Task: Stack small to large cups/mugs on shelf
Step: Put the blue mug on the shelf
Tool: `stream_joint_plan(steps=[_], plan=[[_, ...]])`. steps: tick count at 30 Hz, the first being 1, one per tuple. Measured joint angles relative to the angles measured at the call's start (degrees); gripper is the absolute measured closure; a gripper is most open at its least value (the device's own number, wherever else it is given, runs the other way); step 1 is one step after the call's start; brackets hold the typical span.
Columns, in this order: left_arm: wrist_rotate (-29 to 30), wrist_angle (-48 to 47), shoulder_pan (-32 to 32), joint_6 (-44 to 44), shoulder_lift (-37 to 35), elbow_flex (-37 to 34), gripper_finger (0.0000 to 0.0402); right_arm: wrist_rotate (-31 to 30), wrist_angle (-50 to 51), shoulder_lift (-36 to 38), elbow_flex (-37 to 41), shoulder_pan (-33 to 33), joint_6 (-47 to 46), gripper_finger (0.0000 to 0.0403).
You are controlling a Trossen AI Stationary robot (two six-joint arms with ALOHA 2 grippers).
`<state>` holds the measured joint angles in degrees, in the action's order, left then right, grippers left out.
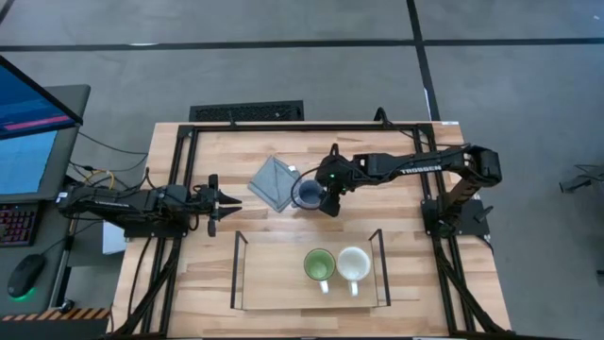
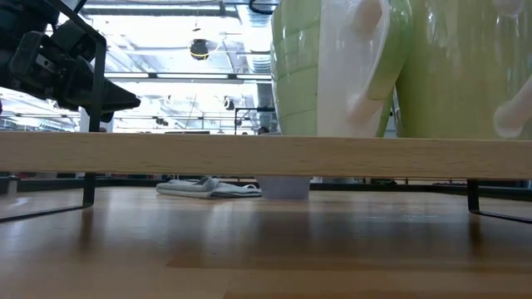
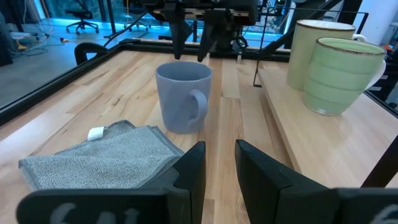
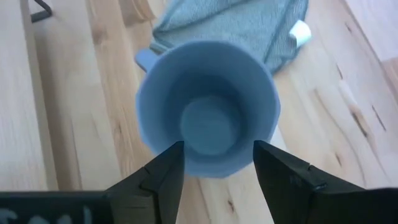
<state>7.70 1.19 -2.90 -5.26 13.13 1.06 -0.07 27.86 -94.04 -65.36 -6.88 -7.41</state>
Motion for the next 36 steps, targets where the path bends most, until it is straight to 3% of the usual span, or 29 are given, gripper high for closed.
stream_joint_plan(steps=[8,16,30,36], plan=[[1.00,0.00,0.00,1.02,0.00,0.00,0.0326,-2.59,-0.75,0.36,0.00,-0.39,0.55,0.0191],[2.35,-3.83,0.00,3.70,0.02,2.90,0.0326,-8.38,1.12,7.54,0.02,2.11,0.54,0.0191],[4.13,-5.38,0.00,4.59,0.02,5.46,0.0326,-29.00,9.10,22.18,0.09,11.39,-0.29,0.0191],[4.16,-5.33,0.00,4.60,0.00,5.46,0.0326,-34.46,7.35,28.25,7.62,14.82,-2.86,0.0191]])
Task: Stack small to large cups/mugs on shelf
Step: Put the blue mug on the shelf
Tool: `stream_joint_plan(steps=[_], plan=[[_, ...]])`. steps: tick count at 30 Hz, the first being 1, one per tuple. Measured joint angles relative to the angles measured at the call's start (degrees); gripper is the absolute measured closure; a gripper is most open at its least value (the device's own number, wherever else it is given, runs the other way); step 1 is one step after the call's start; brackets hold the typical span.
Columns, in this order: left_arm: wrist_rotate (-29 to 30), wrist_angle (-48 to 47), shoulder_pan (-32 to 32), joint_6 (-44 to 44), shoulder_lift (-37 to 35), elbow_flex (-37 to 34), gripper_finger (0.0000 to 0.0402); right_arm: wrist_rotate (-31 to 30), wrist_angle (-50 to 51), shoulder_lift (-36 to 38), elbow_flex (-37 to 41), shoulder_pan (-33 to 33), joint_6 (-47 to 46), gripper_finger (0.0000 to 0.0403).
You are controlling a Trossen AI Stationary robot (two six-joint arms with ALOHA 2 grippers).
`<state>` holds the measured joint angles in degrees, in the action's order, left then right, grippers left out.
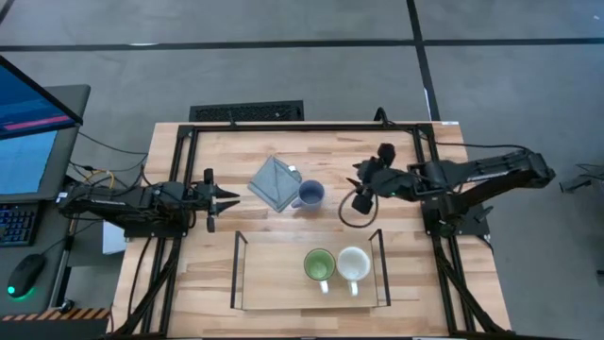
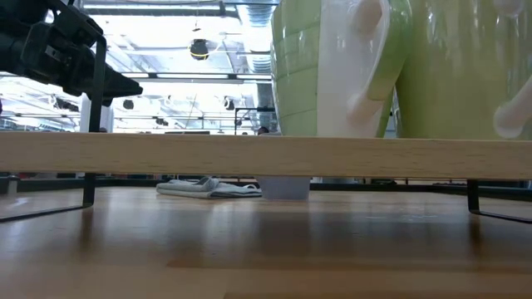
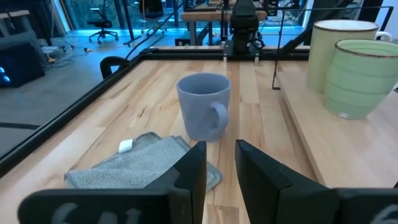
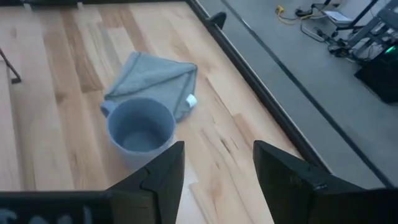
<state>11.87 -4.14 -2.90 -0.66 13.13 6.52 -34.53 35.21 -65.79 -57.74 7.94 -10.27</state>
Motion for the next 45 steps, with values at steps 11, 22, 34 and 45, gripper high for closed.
stream_joint_plan(steps=[11,22,34,45], plan=[[0.51,0.02,0.00,-0.47,0.02,0.00,0.0326,-0.08,-12.40,13.83,17.04,1.11,-1.35,0.0191],[1.01,0.02,0.00,-0.54,0.02,0.02,0.0326,-0.02,-21.54,20.90,29.34,2.22,-1.23,0.0191],[1.02,-0.28,0.00,-0.53,0.02,0.04,0.0326,5.88,-39.67,26.28,43.10,-2.29,4.76,0.0191],[1.02,-0.35,0.00,-0.60,0.02,0.07,0.0326,13.43,-47.57,31.44,51.45,-10.37,6.40,0.0191]])
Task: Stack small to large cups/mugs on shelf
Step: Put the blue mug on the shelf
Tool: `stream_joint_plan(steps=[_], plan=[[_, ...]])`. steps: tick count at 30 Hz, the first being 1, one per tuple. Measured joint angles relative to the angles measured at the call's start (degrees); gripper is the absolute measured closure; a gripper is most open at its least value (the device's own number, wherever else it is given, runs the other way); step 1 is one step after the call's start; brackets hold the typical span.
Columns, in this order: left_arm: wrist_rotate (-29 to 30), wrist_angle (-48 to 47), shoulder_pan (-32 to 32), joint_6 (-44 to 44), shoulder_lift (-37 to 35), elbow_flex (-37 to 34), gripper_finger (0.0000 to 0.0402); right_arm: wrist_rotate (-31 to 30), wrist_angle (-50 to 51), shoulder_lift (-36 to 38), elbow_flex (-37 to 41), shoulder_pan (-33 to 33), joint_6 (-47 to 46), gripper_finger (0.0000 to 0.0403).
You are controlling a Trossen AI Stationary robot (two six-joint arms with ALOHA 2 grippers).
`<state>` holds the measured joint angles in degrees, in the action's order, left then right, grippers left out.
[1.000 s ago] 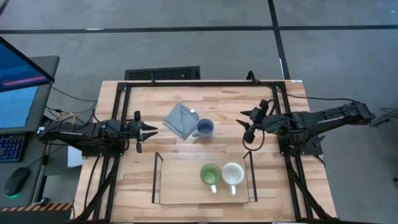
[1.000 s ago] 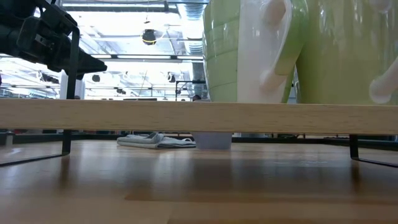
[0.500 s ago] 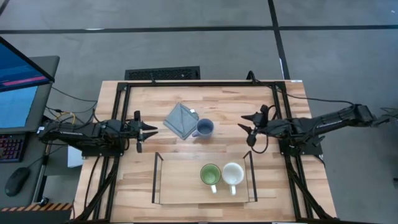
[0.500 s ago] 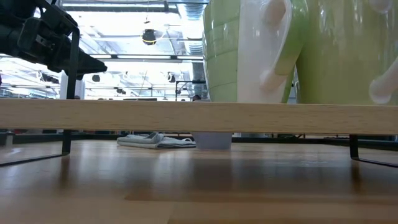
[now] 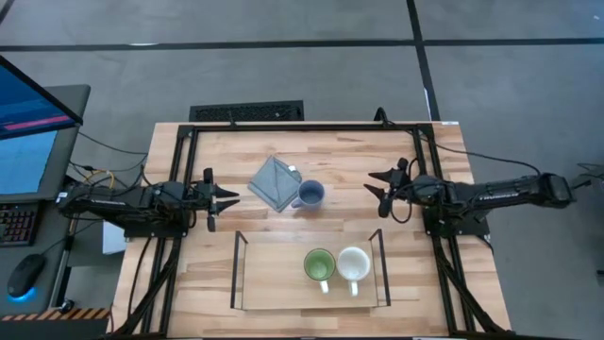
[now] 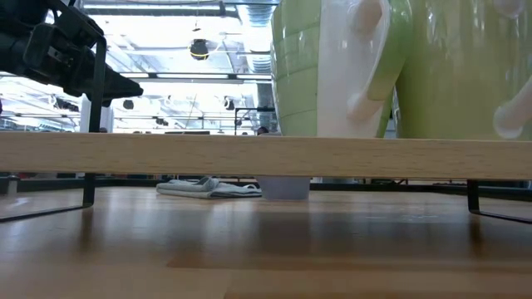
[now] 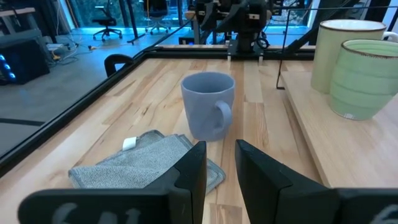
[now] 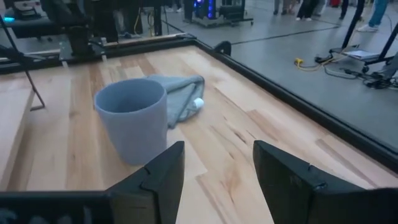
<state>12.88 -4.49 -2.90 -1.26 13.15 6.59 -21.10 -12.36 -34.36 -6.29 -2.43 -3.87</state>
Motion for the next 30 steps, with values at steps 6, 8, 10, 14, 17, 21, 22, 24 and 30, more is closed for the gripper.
stream_joint_plan(steps=[6,8,10,14,17,21,22,24,30], plan=[[0.00,-0.13,0.00,-0.04,0.00,0.00,0.0326,1.59,-1.87,2.92,3.01,-1.61,-0.06,0.0191],[0.00,-0.33,0.00,-0.04,0.00,0.00,0.0326,1.59,-1.93,3.95,3.71,-1.73,-0.05,0.0191],[0.00,-0.60,0.00,-0.06,0.00,0.00,0.0326,1.59,-1.92,5.06,4.43,-1.73,-0.14,0.0191],[0.00,-1.12,0.00,-0.54,0.00,0.00,0.0326,1.59,-1.72,7.69,5.67,-1.73,-0.14,0.0191],[0.00,-1.36,0.00,-0.94,0.00,0.00,0.0326,1.59,-1.42,9.19,5.71,-1.73,0.21,0.0191],[0.00,-1.87,0.00,-0.94,0.00,0.00,0.0326,1.59,-1.41,10.86,5.71,-1.73,0.98,0.0191],[0.00,-2.14,0.00,-0.94,-0.02,0.00,0.0326,1.59,-1.44,11.19,5.71,-1.73,1.20,0.0191],[0.19,-2.75,0.00,-0.94,0.00,0.00,0.0326,1.59,-1.42,11.74,5.71,-1.73,1.37,0.0191],[1.42,-2.80,0.00,-0.94,0.00,0.00,0.0326,1.57,-1.39,12.53,5.69,-1.73,1.84,0.0191]])
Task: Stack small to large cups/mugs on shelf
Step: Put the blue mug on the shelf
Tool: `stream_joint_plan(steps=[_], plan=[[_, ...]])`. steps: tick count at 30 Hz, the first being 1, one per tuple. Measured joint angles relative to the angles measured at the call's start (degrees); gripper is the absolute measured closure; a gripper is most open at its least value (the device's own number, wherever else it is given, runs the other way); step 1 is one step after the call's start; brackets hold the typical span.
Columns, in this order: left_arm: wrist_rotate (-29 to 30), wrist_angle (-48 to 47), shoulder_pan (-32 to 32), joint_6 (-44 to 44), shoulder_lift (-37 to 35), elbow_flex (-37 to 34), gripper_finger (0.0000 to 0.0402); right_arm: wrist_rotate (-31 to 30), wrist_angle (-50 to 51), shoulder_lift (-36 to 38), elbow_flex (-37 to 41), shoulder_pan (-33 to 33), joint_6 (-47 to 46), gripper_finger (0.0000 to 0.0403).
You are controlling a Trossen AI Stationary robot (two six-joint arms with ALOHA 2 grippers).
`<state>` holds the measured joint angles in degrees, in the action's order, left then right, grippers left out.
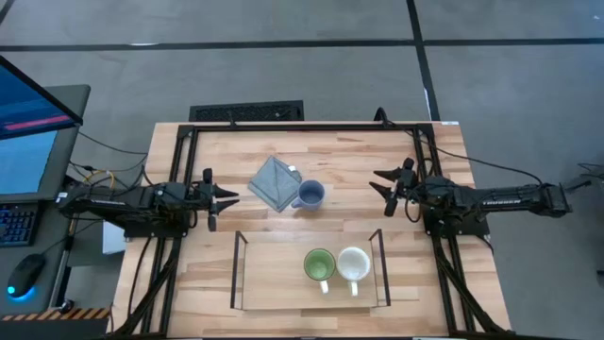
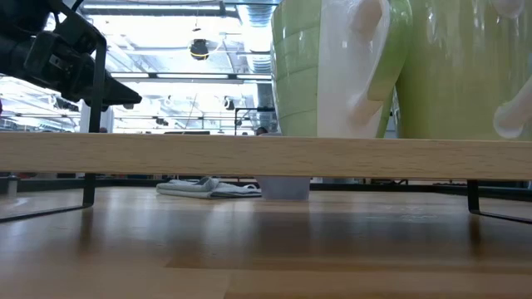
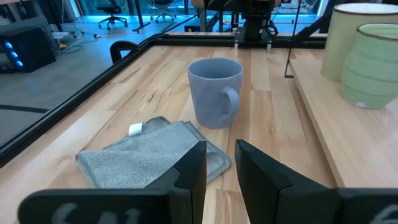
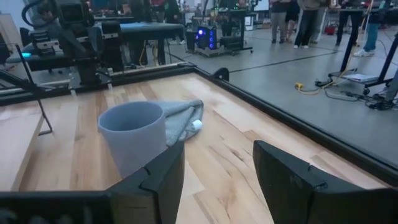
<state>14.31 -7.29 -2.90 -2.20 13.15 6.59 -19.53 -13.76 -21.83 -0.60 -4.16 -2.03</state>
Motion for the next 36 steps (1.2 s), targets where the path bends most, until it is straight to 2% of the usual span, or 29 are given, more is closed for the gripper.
stream_joint_plan(steps=[11,18,26,36], plan=[[0.00,-3.35,0.00,-0.60,-0.02,0.00,0.0326,-0.01,1.10,3.99,-0.02,-0.02,0.92,0.0191],[0.00,-4.50,0.00,-0.63,-0.02,0.00,0.0326,-0.01,10.97,11.25,-0.05,-0.07,-2.23,0.0191],[-0.06,-4.49,0.00,-0.63,-0.02,0.00,0.0326,-0.02,10.99,17.38,-0.09,0.00,1.09,0.0191],[0.73,-4.44,-0.03,-0.63,-0.02,0.00,0.0326,-0.02,11.10,19.33,-0.09,-0.11,2.08,0.0191]])
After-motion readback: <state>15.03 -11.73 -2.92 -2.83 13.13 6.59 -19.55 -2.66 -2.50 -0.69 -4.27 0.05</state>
